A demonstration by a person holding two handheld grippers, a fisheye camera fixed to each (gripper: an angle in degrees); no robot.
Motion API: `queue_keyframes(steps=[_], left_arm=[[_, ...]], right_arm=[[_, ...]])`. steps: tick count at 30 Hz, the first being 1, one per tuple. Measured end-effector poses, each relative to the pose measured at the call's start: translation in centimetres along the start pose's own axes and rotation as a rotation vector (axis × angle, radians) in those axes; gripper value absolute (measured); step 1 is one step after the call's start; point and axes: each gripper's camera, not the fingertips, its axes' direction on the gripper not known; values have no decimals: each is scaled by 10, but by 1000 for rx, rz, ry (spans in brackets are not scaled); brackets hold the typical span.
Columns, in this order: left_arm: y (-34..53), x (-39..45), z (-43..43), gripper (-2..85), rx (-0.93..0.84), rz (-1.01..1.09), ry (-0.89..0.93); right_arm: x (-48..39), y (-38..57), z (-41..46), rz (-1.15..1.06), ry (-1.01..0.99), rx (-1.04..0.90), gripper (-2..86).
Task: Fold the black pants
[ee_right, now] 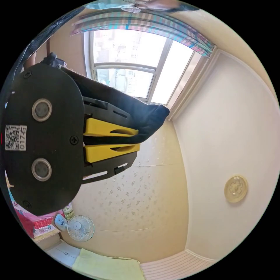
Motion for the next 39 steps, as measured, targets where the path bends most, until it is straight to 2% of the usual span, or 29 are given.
queue_keyframes(steps=[1, 5, 7, 11, 14, 16, 21, 25, 28, 33, 37, 39], left_arm=[[-5, -10, -7, 253, 22, -30, -59], [-12, -58, -29, 248, 87, -162, -105], [-16, -85, -41, 242, 182, -255, -54], [-32, -85, -35, 226, 227, -260, 58], [-50, -61, -34, 152, 214, -182, 64], [-57, -58, -43, 70, 233, -217, 51], [-74, -102, -65, 45, 242, -345, 33], [-114, -117, -80, 43, 191, -267, -37], [-146, -113, -82, 42, 152, -203, -100], [-191, -82, -85, 43, 184, -122, -131], [-233, -37, -89, 43, 239, 7, -180], [-252, -31, -85, 44, 245, 7, -151]], right_arm=[[-1, -1, 0, -2, -11, 0, 45], [-3, -8, -10, -10, -82, 14, 46], [-3, -10, -14, -13, -97, 20, 45], [-1, -12, -18, -30, -109, 11, 45], [1, -9, -19, -39, -60, -7, 45], [9, -7, -21, -26, -63, -21, 45], [28, -4, -37, -60, -172, -109, 45], [14, -2, -55, -190, -147, -146, 42], [10, -1, -79, -221, -158, -92, 39], [19, -9, -138, -167, -225, 16, 37], [15, -16, -184, -205, -234, 112, 36], [14, -24, -204, -223, -211, 160, 35]])
